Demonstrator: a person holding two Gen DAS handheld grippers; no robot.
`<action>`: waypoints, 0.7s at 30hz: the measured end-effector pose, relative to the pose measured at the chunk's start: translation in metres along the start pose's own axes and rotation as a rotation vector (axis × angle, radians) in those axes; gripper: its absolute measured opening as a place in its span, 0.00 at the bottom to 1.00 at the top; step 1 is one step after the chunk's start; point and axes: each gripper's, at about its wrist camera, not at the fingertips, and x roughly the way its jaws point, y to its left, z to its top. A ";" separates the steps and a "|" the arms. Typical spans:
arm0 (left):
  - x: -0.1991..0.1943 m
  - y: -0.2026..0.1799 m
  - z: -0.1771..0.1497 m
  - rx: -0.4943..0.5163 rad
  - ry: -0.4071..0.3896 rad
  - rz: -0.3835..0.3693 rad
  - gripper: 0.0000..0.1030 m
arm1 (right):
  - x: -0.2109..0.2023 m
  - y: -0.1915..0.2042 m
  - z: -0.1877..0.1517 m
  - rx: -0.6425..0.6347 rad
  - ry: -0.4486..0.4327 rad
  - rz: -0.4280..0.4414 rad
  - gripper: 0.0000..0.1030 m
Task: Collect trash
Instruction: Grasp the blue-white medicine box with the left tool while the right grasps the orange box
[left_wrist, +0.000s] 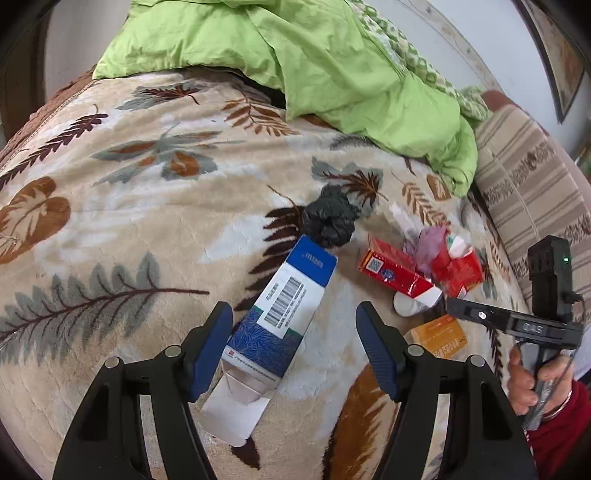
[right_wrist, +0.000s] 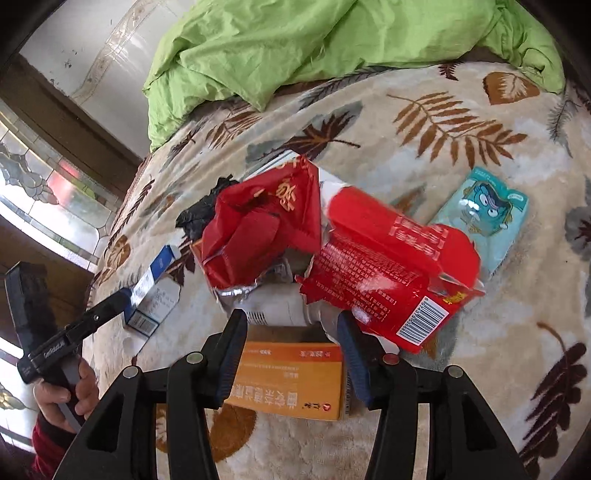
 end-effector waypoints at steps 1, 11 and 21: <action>0.001 -0.001 -0.002 0.014 0.007 0.001 0.66 | 0.000 0.000 -0.004 -0.002 0.016 0.017 0.54; 0.018 -0.018 -0.008 0.102 0.060 0.088 0.66 | -0.007 0.041 -0.065 -0.236 0.131 0.059 0.56; 0.025 -0.013 -0.019 0.016 0.033 0.151 0.31 | 0.015 0.071 -0.075 -0.406 0.086 -0.123 0.52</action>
